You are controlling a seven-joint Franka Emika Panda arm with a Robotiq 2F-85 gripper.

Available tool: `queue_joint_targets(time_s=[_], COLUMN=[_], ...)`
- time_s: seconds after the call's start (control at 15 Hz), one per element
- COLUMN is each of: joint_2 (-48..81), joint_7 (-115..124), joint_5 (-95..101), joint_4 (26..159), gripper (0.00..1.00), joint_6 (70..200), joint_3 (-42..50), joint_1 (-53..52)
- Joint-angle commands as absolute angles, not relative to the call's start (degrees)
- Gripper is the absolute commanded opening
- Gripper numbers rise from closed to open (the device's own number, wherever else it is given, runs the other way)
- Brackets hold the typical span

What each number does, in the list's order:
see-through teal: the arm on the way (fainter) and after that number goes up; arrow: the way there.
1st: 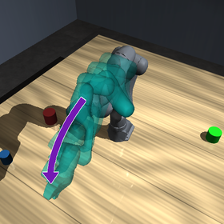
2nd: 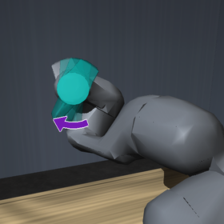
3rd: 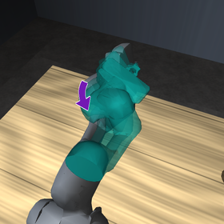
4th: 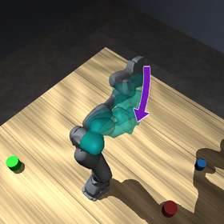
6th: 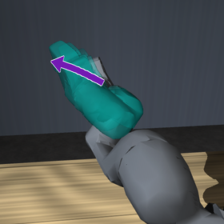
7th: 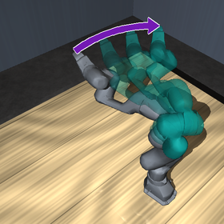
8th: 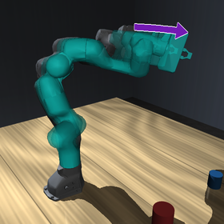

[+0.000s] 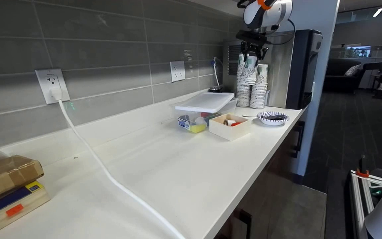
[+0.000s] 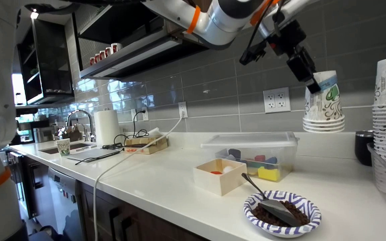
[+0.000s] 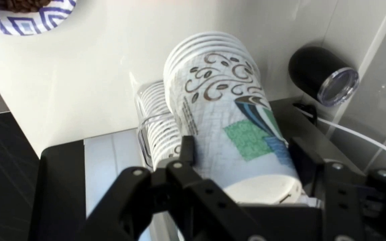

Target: Pick up the cups from the stacked cups and put them on the table

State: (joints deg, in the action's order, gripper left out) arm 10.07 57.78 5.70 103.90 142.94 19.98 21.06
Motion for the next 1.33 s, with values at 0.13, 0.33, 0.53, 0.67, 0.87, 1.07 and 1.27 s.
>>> queue_joint_targets(time_s=[0.13,0.33,0.53,0.67,0.87,1.07,1.27], joint_2=[16.2,19.5,21.7,22.1,20.1,15.1,8.2], joint_7=[57.7,58.6,58.2,58.4,59.9,60.4,61.0], joint_5=[1.0,2.1,1.1,0.8,1.4,1.3,3.2], joint_4=[107.7,110.2,112.2,113.0,113.8,115.8,119.2], gripper=[0.46,0.46,0.46,0.94,1.00,1.00,1.00], joint_6=[153.6,158.0,159.7,160.2,160.4,159.4,156.0], joint_3=[20.7,22.0,22.6,23.4,25.6,27.2,28.3], joint_1=[19.5,17.8,16.4,15.4,13.8,13.1,12.4])
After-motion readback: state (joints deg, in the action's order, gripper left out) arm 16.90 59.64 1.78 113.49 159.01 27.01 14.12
